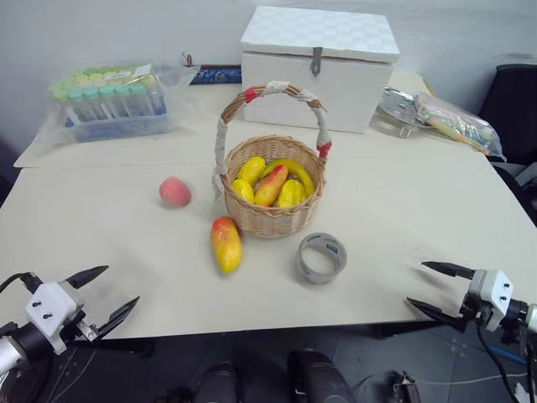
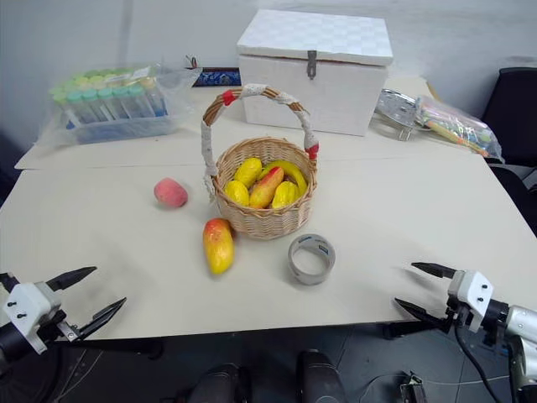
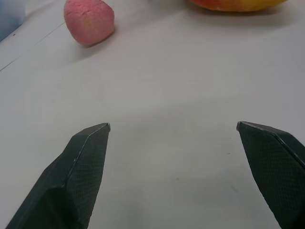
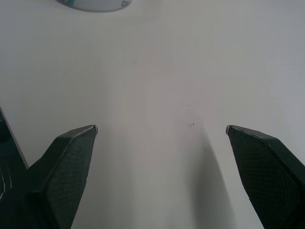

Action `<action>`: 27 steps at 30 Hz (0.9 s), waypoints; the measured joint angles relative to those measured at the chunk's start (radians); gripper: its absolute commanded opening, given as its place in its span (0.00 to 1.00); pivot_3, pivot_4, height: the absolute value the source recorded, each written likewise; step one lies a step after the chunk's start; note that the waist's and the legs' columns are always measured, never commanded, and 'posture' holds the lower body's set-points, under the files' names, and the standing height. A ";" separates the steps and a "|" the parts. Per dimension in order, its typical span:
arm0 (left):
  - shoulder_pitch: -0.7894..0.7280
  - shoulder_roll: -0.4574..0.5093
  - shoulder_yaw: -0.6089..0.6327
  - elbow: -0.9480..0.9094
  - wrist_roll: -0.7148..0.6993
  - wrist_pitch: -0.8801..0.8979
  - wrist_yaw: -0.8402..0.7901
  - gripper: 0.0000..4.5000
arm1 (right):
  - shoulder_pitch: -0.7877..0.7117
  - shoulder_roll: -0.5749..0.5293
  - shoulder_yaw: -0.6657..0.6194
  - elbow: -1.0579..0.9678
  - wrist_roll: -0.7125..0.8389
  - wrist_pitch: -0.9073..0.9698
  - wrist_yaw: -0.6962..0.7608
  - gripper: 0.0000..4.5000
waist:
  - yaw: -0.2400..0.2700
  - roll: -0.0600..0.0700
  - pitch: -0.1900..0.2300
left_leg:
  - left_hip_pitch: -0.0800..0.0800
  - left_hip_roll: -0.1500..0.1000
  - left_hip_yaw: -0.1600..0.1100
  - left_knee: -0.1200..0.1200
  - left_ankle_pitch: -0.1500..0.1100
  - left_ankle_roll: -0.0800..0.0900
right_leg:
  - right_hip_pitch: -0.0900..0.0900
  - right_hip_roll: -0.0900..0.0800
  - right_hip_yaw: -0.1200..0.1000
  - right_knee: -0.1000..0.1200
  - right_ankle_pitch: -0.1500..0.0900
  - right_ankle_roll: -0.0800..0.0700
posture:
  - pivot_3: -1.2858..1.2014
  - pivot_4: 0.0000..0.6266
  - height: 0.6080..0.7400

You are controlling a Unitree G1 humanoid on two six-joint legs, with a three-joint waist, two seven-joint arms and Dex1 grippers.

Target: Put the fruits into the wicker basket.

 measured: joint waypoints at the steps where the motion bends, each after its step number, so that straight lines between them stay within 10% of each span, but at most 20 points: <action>1: 0.000 0.000 0.000 0.000 0.000 0.000 0.000 1.00 | -0.001 0.000 0.000 0.002 -0.001 -0.002 0.000 1.00 | 0.000 0.000 0.000 | 0.000 0.000 0.000 0.000 0.000 0.000 | 0.000 0.000 0.000 0.000 0.000 0.000 | 0.52 0.24 1.00; 17: 0.034 0.047 -0.004 -0.127 -0.172 0.238 -0.178 1.00 | 0.000 0.064 0.011 -0.192 0.133 0.093 0.056 1.00 | 0.003 0.007 0.004 | 0.000 0.000 0.000 0.001 0.000 -0.001 | 0.000 -0.001 0.000 0.001 0.002 0.004 | 0.52 0.24 1.00; 27: -0.075 -0.026 -0.225 -0.317 -0.150 0.240 -0.138 1.00 | -0.269 -0.074 0.335 -0.711 0.129 0.486 0.127 1.00 | 0.010 0.008 0.006 | -0.003 -0.001 -0.005 0.002 0.002 -0.002 | -0.001 -0.002 -0.006 0.002 0.002 0.004 | 0.52 0.24 1.00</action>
